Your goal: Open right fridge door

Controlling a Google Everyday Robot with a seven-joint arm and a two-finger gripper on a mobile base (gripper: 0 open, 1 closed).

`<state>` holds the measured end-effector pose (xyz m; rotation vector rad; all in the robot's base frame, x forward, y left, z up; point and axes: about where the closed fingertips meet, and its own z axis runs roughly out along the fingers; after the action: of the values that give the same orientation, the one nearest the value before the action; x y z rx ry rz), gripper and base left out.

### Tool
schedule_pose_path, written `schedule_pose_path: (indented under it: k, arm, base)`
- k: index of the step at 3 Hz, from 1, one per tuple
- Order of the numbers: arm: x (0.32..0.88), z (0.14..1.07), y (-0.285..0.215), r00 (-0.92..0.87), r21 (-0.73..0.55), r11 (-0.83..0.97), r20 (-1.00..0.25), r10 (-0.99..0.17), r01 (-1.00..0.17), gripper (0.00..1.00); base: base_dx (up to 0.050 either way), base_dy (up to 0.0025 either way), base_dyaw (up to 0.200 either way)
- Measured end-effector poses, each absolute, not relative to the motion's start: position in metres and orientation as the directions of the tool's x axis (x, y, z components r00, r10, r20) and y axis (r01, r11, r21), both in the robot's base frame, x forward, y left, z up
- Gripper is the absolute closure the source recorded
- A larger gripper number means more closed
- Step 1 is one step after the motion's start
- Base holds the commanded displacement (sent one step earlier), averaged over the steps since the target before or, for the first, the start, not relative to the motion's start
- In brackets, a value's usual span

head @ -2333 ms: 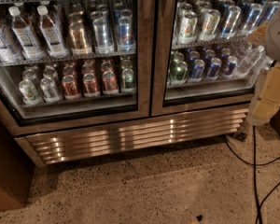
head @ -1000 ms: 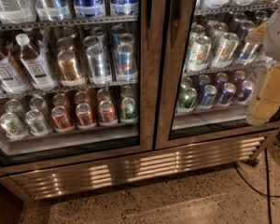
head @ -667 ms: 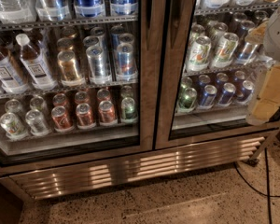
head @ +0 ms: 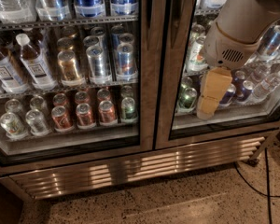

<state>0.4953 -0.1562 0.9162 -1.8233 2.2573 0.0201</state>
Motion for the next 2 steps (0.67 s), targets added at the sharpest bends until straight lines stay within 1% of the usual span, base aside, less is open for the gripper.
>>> schedule_pose_path:
  k: [1,2]
  arm:
    - [0.4953,0.9162,-0.1562,-0.193,-0.139,0.222,-0.193,-0.962,-0.965,0.00]
    - [0.4939,0.9166,-0.1611,-0.168,-0.114,0.206,-0.277,-0.946,-0.972,0.00]
  base:
    - [0.000,0.00000,0.000]
    - [0.000,0.00000,0.000]
